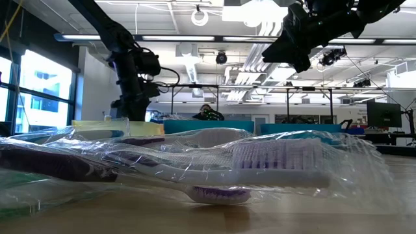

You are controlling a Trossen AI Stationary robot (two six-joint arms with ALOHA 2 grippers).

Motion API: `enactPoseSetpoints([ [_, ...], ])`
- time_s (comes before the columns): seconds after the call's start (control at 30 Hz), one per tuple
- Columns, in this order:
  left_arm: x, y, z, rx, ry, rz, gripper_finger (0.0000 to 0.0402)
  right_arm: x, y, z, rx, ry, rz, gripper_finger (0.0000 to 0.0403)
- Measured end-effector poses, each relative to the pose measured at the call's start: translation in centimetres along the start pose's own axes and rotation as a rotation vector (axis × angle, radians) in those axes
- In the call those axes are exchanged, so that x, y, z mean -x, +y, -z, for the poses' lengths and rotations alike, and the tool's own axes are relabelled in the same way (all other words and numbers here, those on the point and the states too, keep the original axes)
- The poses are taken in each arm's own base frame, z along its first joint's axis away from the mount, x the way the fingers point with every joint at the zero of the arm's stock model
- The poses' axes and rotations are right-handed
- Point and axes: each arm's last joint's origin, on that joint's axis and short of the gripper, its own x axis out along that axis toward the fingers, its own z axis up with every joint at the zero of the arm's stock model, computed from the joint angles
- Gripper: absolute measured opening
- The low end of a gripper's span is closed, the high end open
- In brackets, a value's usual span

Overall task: Pick & Place Toothbrushes
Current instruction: Put the green toothbrush into the orange bin

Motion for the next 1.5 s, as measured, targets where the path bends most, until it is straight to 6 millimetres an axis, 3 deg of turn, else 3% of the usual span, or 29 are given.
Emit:
enactPoseSetpoints([
  [0.2,1.0,-1.5,-0.6,-0.075,-0.101,0.020,0.0096,0.0,0.0,0.0,0.000,0.000,0.000,0.0085],
  [0.83,6.6,-6.2,0.5,-0.300,-0.274,0.101,0.0096,0.0,0.0,0.0,-0.004,0.000,0.000,0.0085],
  [1.17,9.0,-9.4,1.9,-0.494,-0.354,0.161,0.0096,0.0,0.0,0.0,-0.004,0.000,-0.002,0.0085],
  [1.5,10.7,-14.3,4.5,-0.690,-0.382,0.279,0.0096,0.0,0.0,0.0,-0.004,0.001,-0.003,0.0085],
])
